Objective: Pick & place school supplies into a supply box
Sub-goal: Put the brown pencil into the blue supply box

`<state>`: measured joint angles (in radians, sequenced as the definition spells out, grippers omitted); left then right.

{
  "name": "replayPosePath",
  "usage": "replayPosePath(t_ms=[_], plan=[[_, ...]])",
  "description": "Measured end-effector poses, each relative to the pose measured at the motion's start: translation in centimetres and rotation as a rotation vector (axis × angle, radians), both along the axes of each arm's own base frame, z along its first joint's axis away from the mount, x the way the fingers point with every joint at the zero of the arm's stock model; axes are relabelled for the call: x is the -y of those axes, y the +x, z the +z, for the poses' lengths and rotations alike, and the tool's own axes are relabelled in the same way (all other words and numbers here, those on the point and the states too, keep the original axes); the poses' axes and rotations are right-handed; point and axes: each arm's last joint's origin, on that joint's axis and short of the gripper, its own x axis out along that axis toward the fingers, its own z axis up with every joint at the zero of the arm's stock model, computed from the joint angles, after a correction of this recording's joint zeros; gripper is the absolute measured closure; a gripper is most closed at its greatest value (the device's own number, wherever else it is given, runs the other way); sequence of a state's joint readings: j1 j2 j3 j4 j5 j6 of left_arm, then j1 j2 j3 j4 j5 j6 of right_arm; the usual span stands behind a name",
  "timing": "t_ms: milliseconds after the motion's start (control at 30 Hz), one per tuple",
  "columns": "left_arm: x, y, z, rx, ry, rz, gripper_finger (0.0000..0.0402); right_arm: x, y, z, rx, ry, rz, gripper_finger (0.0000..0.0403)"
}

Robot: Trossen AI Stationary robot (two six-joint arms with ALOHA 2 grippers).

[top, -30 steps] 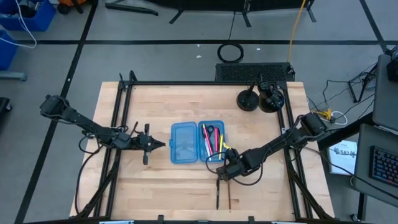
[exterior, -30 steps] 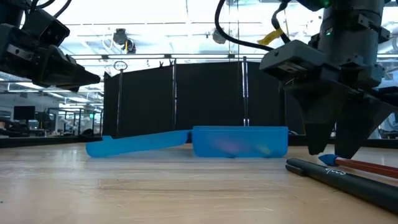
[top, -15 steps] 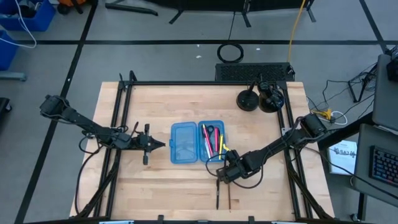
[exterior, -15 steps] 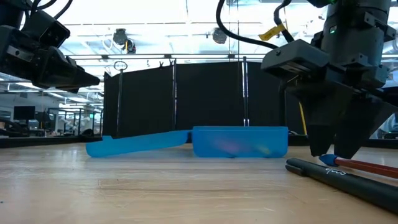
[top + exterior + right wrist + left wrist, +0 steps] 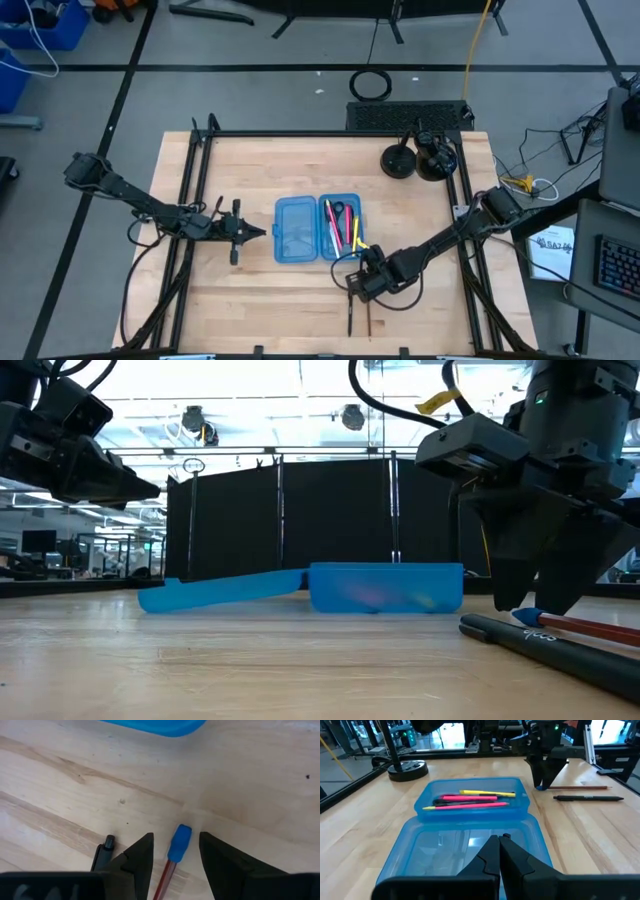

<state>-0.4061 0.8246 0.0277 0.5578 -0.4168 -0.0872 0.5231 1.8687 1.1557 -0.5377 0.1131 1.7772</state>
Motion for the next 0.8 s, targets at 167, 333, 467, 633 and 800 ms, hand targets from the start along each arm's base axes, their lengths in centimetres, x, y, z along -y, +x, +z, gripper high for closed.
replayPosePath(t_ms=[167, 333, 467, 633, 800], plan=[[0.0, 0.0, 0.0, -0.005, 0.004, 0.0, 0.0396, -0.6, -0.1, -0.9, -0.012, -0.009, -0.002, 0.0255], [0.0, 0.0, -0.1, -0.008, 0.009, -0.001, 0.0396, -0.9, -0.2, -1.6, -0.039, -0.014, 0.005, 0.0266], [0.0, 0.0, -0.1, -0.008, 0.006, 0.0, 0.0396, -0.8, -0.4, -1.7, -0.064, -0.026, 0.025, 0.0277], [0.0, 0.0, -0.1, -0.008, -0.004, 0.002, 0.0396, -0.4, -0.4, -1.8, -0.088, -0.029, 0.063, 0.0297], [0.0, 0.0, -0.1, -0.008, -0.02, 0.005, 0.0396, 0.0, -0.3, -1.9, -0.103, -0.043, 0.097, 0.0338]])
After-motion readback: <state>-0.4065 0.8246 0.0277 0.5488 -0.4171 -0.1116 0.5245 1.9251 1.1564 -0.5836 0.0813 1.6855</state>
